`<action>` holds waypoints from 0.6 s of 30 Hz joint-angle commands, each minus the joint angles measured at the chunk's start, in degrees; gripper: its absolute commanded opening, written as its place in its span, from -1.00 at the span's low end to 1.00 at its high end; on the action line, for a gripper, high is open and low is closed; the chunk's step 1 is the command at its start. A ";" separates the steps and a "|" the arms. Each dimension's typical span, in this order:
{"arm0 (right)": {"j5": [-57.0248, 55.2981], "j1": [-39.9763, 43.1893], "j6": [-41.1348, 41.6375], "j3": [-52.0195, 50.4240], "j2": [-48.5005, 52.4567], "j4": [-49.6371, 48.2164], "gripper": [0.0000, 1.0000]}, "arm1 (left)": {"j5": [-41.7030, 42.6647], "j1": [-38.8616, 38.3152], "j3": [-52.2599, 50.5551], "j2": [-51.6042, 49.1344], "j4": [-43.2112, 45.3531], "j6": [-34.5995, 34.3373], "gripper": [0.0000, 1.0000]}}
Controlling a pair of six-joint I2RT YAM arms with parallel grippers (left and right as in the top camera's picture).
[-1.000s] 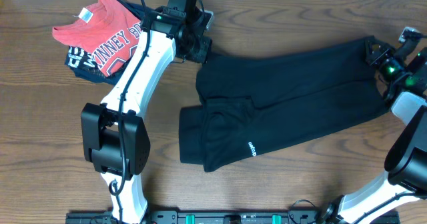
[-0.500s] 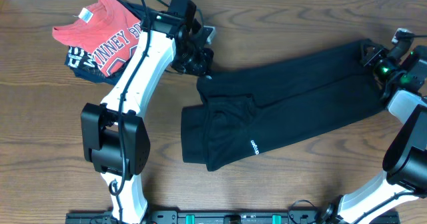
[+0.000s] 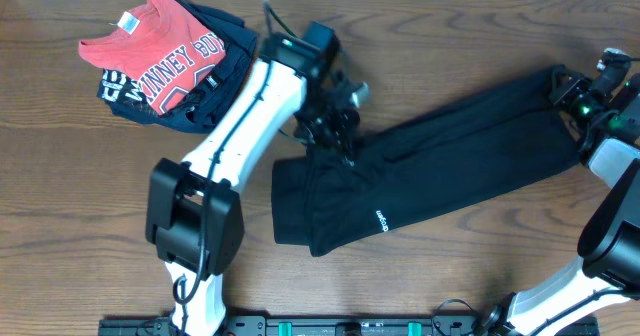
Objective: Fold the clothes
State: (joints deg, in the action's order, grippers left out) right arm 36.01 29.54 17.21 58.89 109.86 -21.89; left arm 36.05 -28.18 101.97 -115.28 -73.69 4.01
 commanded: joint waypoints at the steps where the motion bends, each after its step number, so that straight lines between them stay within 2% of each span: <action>1: -1.09 0.96 -2.47 0.68 -0.87 1.62 -0.98 | -4.66 -2.16 -2.91 0.94 -0.66 -2.60 -0.88; 6: -1.62 1.18 -6.91 0.68 -0.87 6.95 -0.99 | -10.03 -4.20 -8.15 0.94 -0.59 -5.44 -0.88; 18: -7.26 5.38 -8.11 0.68 -0.87 14.29 -0.98 | -9.53 -4.70 -17.20 0.94 2.84 -8.20 -0.88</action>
State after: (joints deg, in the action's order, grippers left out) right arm 31.97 33.19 10.31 58.92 109.86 -8.49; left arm 27.62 -32.53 85.78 -115.28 -70.43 -3.09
